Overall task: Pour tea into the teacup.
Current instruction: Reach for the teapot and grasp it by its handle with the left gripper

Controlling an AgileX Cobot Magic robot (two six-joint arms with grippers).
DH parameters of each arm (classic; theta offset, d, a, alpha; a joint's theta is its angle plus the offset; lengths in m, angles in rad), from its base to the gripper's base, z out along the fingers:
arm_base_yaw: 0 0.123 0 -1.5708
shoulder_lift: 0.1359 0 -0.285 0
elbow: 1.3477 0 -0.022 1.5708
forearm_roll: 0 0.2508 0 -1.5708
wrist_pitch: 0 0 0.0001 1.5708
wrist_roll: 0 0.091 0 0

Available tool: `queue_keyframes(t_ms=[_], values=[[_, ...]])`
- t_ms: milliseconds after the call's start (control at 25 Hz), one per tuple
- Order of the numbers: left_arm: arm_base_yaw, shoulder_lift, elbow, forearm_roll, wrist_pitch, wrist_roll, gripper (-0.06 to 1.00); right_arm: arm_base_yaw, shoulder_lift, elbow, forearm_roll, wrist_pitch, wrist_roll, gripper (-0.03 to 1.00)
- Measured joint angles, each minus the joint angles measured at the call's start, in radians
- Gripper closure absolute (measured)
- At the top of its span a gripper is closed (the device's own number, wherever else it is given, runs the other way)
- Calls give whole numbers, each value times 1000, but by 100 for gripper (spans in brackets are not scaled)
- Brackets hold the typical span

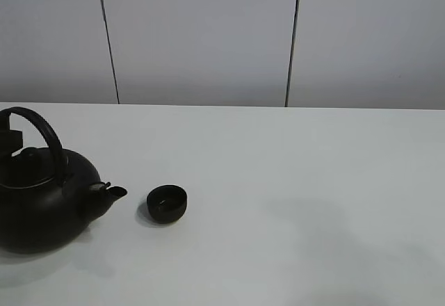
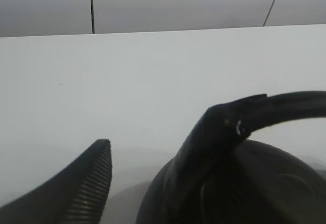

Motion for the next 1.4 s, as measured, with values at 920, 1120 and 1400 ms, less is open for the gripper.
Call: queue_keyframes(t_ms=[920, 1120, 1400], values=[[-1, -56, -20, 38, 96, -36, 79, 0, 0, 0, 0, 0, 0, 42], [-3, -177, -15, 50, 136, -98, 79, 0, 0, 0, 0, 0, 0, 42], [-116, -344, -13, -22, 188, -157, 79, 0, 0, 0, 0, 0, 0, 42]])
